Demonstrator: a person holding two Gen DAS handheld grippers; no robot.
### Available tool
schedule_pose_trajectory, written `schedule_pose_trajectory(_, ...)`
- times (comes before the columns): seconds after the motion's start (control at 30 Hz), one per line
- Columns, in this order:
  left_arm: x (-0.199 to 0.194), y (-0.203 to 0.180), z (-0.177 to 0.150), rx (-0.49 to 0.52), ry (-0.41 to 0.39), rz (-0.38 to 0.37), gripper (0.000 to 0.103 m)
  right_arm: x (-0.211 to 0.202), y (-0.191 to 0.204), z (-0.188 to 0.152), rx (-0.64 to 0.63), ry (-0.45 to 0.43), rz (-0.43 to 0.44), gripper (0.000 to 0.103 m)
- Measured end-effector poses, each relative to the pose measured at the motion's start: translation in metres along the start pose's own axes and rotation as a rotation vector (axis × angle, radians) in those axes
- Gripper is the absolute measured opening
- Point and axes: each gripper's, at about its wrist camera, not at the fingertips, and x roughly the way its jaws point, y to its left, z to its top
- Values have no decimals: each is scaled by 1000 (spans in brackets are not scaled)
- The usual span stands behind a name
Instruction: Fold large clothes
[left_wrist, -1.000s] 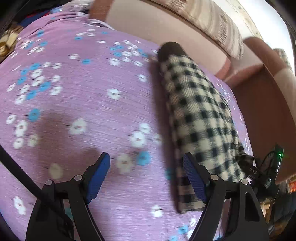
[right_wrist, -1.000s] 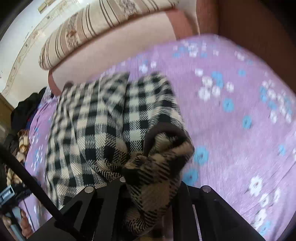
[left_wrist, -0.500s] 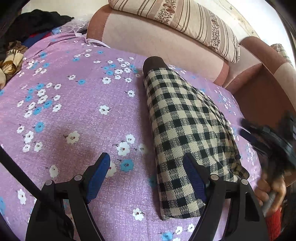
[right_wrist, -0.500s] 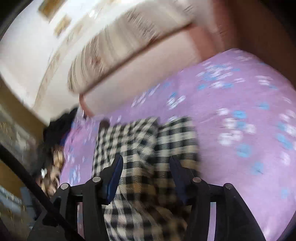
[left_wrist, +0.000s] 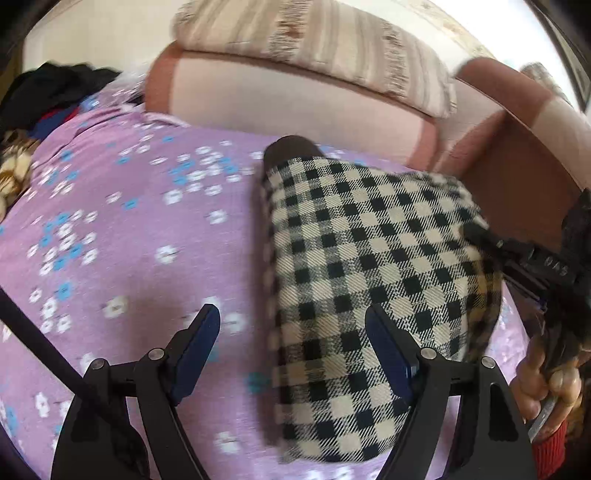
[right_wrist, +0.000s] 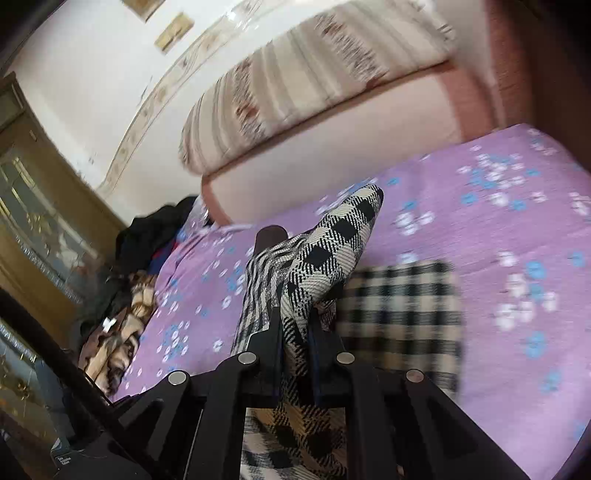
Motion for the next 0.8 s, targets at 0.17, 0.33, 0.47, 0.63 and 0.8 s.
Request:
schedule_pose_trajectory(0.17,30,-46,-11,133,36,14,79,-9,-50,-18,74,46,-138,13)
schedule_pose_trajectory(0.33,79,-52,-33,254,106,172,83,9,-101,-43,161,189,-220,50)
schedule_pose_trajectory(0.47,76,-42,-28,211,149,135,83,-22,-113,-36,174,129,-225,61)
schedule_pose_trajectory(0.63,48,-19,-3,93,85,-10,83,-23,-122,-33,231,104,-103,79)
schedule_pose_trajectory(0.8,71,20,23,-30,100,-98,92,13,-114,-33,208,172,-29,85)
